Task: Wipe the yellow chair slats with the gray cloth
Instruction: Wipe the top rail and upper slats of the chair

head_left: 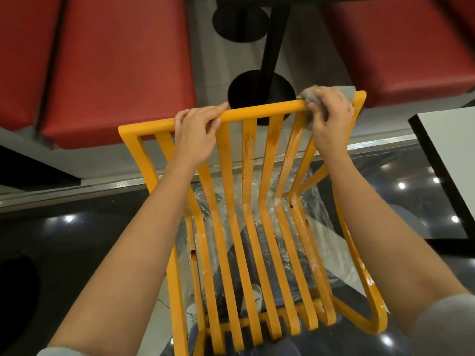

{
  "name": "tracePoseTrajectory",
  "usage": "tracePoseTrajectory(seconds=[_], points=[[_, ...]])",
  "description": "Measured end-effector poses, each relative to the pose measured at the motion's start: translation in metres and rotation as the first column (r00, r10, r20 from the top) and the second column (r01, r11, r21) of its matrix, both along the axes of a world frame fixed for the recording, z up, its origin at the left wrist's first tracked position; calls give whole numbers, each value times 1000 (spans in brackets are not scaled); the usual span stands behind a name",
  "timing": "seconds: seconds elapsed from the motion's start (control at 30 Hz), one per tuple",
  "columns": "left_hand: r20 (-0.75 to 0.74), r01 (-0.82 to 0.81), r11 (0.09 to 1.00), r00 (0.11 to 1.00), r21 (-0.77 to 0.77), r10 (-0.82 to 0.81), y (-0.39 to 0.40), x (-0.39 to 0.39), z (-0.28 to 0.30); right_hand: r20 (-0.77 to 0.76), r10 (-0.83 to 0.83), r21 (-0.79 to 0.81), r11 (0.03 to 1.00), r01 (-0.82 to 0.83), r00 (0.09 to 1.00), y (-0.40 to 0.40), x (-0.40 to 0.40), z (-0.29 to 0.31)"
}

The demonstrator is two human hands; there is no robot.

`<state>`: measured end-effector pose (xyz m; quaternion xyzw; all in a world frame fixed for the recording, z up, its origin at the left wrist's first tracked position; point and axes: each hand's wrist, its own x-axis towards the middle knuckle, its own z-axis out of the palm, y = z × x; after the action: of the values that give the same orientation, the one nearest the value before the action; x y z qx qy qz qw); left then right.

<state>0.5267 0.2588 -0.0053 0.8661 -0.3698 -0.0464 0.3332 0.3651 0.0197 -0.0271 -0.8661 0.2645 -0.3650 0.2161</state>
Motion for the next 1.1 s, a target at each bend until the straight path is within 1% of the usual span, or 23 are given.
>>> tracePoseTrajectory(seconds=[0.07,0.13,0.2,0.27,0.33,0.37,0.4,0.43,0.47,0.53,0.57,0.6,0.67,0.7,0.73,0.77,0.8,0.83,0.87,0.9,0.97,1.03,1.1], points=[[-23,36,999,999,-36,-37,6,6,2,197,-133,164,981,101,971,15,-5,-7],[-4,24,997,1000,-80,-24,19,11,3,336,-228,392,916,85,914,45,-11,-11],[79,-14,997,997,-73,20,32,15,0,395,-272,564,826,2,878,86,-16,-18],[139,-30,998,990,-64,39,41,15,-6,428,-291,675,732,-89,856,130,-18,-28],[141,-41,994,988,-103,55,42,15,-13,427,-346,750,651,-114,836,164,-12,-36],[123,-50,989,990,-138,67,42,14,-15,429,-362,767,629,-122,828,177,-5,-38],[106,-57,983,991,-176,76,40,15,-17,443,-358,765,628,-138,822,186,3,-36],[95,-62,976,992,-207,84,39,17,-19,467,-325,737,656,-159,823,191,14,-33],[89,-65,971,992,-230,87,38,18,-21,493,-265,674,719,-171,829,193,25,-29],[103,-61,965,991,-257,90,37,22,-24,527,-105,439,883,-165,843,187,49,-26],[113,-56,963,990,-265,88,37,23,-25,520,-26,304,940,-157,854,180,62,-30],[121,-50,961,989,-273,85,37,23,-26,477,35,203,968,-149,878,176,72,-38],[133,-38,956,988,-292,79,37,23,-29,328,142,65,983,-173,934,177,80,-68],[135,-36,953,988,-301,80,37,23,-29,242,190,44,977,-207,952,181,74,-91],[134,-38,950,987,-309,83,37,23,-29,149,223,79,968,-237,963,185,62,-115],[131,-42,949,988,-312,87,37,23,-28,58,222,162,960,-229,973,190,47,-136],[128,-43,949,988,-313,87,38,23,-27,-17,197,242,952,-187,980,192,32,-152],[123,-44,949,989,-313,87,38,22,-26,-58,152,284,950,-130,987,191,23,-161],[119,-46,948,989,-314,87,38,22,-27,-65,106,294,952,-82,992,187,21,-162],[118,-47,947,989,-318,88,38,21,-27,-37,70,272,961,-57,997,181,25,-155],[117,-54,943,988,-329,97,35,21,-28,76,54,160,985,-66,996,170,43,-124],[111,-73,938,987,-339,117,34,21,-29,209,56,54,996,-69,976,161,60,-92],[113,-85,937,985,-338,130,34,21,-31,318,57,2,998,-60,946,157,70,-74]])
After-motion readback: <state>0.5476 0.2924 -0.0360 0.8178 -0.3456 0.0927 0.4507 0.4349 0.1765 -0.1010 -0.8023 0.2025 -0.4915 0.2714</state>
